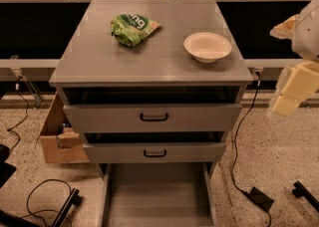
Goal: Place green rice chip bag into bottom drawer
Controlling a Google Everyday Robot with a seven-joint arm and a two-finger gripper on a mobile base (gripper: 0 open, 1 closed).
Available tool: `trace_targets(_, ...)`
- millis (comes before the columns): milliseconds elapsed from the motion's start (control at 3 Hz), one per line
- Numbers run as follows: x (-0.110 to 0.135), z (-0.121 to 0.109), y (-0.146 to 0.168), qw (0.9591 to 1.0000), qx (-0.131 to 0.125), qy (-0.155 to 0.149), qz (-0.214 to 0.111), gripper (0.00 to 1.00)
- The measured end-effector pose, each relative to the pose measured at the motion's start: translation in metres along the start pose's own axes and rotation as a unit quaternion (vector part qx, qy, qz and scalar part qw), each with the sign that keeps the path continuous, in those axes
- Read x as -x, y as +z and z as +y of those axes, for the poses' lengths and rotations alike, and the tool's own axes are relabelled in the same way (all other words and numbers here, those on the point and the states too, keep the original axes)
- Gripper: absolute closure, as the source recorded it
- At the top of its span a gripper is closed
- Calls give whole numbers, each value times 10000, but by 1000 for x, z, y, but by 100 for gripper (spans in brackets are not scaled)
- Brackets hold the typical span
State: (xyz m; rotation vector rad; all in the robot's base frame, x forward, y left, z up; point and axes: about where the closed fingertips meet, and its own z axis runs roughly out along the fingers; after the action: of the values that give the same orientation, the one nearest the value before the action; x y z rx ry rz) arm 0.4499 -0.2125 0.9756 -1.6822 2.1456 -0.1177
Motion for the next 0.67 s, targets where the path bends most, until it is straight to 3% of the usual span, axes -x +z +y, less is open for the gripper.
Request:
trace_targets(333,18,-42,40,9972,-317,51,-677,0)
trace_targets(667,52,-109,83,9883,-704,230,-1332,0)
